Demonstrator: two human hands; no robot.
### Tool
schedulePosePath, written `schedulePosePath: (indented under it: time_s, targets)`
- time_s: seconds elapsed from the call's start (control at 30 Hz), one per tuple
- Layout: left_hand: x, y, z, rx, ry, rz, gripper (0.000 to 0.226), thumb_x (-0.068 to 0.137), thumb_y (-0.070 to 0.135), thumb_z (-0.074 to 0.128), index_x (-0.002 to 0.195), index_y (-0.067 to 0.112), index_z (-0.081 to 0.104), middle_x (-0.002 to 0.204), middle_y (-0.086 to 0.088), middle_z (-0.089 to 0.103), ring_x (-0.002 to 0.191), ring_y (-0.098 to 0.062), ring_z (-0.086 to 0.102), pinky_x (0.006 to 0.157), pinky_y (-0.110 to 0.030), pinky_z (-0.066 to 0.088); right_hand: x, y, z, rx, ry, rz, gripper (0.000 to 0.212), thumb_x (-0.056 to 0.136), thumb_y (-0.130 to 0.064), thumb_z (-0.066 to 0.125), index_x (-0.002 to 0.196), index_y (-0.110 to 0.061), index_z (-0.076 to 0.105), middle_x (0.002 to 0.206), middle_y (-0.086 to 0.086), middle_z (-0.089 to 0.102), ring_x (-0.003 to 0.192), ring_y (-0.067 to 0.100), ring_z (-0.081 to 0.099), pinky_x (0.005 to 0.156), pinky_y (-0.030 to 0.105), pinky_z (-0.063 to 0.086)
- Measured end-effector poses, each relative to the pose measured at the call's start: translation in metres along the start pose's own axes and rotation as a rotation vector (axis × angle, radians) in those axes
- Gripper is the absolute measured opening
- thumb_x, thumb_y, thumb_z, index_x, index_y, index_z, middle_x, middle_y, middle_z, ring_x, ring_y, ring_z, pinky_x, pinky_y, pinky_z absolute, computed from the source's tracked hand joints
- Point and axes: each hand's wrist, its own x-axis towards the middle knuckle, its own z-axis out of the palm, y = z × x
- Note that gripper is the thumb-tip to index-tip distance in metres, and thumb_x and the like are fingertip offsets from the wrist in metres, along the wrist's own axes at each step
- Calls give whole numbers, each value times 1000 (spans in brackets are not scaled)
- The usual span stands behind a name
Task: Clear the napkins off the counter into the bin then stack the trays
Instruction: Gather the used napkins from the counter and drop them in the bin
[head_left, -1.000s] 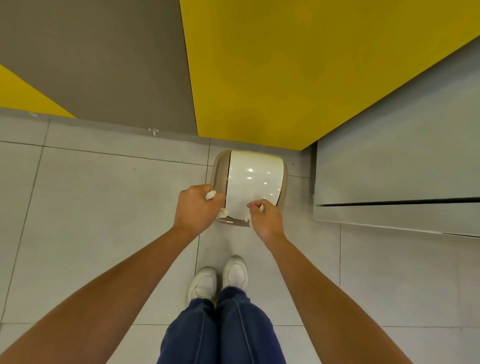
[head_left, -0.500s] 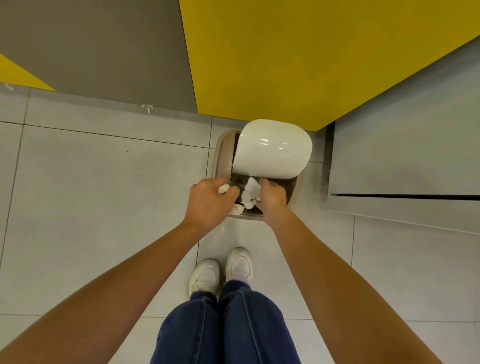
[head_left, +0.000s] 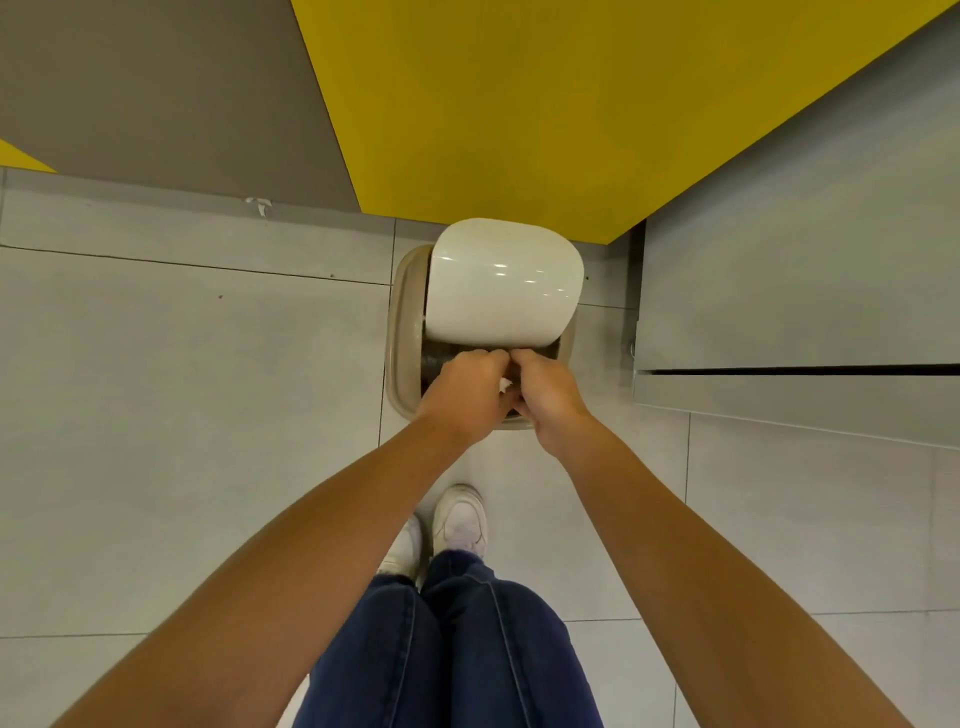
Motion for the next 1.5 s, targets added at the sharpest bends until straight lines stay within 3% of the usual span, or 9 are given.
schedulePosePath:
  time_s: [0.17,0.47,0.57,0.7,0.87,1.03,1.2,1.37,1.5]
  targets:
    - [16,-4,16,316,-205,24,25,95,16,47,118,7,52,107,-12,63,91,-29,63,76,-38,53,-4,-2,-6,-89,2,-34,21,98,-24,37,89,-18,56,83,-1,57,87,16,54,72,25,44]
    - [32,-26,37,476,-388,46,43,95,6,40,138,3,36,141,-17,38,130,-32,35,109,-41,32,-2,2,-11,-122,-31,-74,16,98,-25,39,86,-25,50,86,-6,52,94,14,51,82,27,42]
    - [31,-25,37,479,-322,91,55,92,6,46,143,7,28,147,-13,31,136,-29,28,113,-39,27,-3,2,-11,-128,-34,-78,15,98,-26,39,88,-25,49,87,-5,52,93,14,51,83,27,43]
    - [23,-30,33,396,-214,111,38,96,21,46,133,12,45,133,-8,49,121,-24,45,104,-37,39,-8,1,-11,-132,-26,-78,15,98,-26,39,87,-25,49,85,-6,53,92,15,52,81,28,43]
    - [2,-26,8,251,-129,129,27,92,17,53,119,12,60,119,-7,61,110,-23,55,96,-36,45,-25,-3,-11,-164,-7,-61,22,97,-26,39,77,-25,49,102,4,57,109,24,56,95,38,47]
    - [-35,1,-31,142,22,87,23,91,14,57,113,10,62,111,-8,64,106,-23,56,90,-29,45,-65,-14,-10,-208,-12,-58,30,98,-22,38,114,-6,57,125,18,56,117,31,53,101,43,44]
    - [-75,39,-81,95,121,27,24,89,18,62,112,13,63,108,-7,67,100,-21,59,85,-31,49,-122,-38,-14,-296,-15,-151,32,98,-26,37,119,-10,56,124,11,57,115,27,53,93,34,42]
    - [-117,83,-142,124,163,48,28,86,20,64,112,12,63,109,-7,67,103,-25,58,91,-34,43,-187,-68,-32,-590,-29,-345,42,99,-27,36,137,-12,45,143,7,46,129,24,44,104,30,34]
    - [-149,125,-196,127,210,61,31,86,23,63,116,13,61,112,-6,66,104,-26,57,91,-36,43,-235,-100,-45,-708,-13,-464,43,97,-29,43,138,-16,45,144,6,46,124,25,49,101,30,37]
